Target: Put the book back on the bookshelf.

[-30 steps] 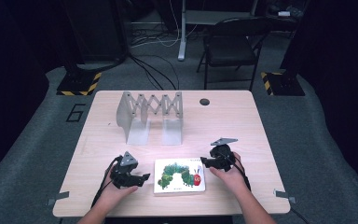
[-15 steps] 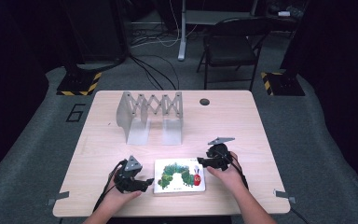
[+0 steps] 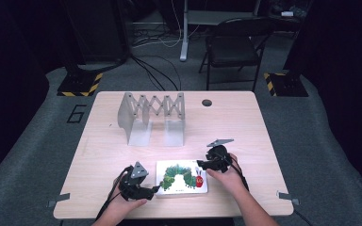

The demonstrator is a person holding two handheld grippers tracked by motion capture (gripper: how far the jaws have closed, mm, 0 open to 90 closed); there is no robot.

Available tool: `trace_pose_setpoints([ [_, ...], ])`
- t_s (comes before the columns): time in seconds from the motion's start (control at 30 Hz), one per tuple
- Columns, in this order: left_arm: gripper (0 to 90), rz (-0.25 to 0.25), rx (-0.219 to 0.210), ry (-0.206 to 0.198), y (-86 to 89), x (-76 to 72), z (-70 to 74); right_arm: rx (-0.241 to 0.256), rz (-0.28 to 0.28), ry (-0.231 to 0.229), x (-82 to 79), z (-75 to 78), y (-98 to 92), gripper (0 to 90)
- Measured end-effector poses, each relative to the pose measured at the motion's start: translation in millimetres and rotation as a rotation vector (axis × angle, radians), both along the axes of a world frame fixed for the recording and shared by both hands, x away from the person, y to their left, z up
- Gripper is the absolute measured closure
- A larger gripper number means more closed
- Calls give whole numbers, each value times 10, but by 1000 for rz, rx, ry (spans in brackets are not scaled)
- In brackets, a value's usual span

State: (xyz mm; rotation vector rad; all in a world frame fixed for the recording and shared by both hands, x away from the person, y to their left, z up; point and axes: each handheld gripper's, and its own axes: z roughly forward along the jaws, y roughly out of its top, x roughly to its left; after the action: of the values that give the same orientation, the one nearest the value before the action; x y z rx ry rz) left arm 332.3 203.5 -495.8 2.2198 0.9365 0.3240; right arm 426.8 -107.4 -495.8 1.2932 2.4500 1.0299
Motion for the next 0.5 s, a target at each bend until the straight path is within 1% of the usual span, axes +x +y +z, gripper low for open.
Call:
trace_pose_setpoints([
  [0.07, 272, -9, -3, -4, -18, -7, -9, 3, -9, 9, -2, -1, 11, 470],
  [0.17, 265, -26, -1, -3, -65, -32, -38, 3, -7, 15, 11, -18, 25, 466],
  [0.2, 263, -27, -7, 0, -77, -44, -54, 3, -4, 21, 15, -22, 26, 465],
  [0.27, 257, -35, -4, 6, -89, -57, -80, 0, -7, 27, 23, -31, 33, 463],
  [0.33, 256, -35, 2, 7, -109, -71, -106, 2, -4, 25, 30, -37, 38, 461],
  [0.37, 256, -43, 7, 13, -115, -73, -110, 3, 2, 22, 32, -41, 41, 461],
  [0.4, 256, -38, 4, 10, -129, -80, -124, 4, -6, 31, 28, -40, 50, 461],
  [0.47, 255, -42, 3, 13, -138, -83, -133, 6, -6, 33, 28, -43, 55, 460],
  [0.5, 255, -53, 14, 14, -155, -92, -146, 14, -8, 42, 28, -49, 69, 460],
])
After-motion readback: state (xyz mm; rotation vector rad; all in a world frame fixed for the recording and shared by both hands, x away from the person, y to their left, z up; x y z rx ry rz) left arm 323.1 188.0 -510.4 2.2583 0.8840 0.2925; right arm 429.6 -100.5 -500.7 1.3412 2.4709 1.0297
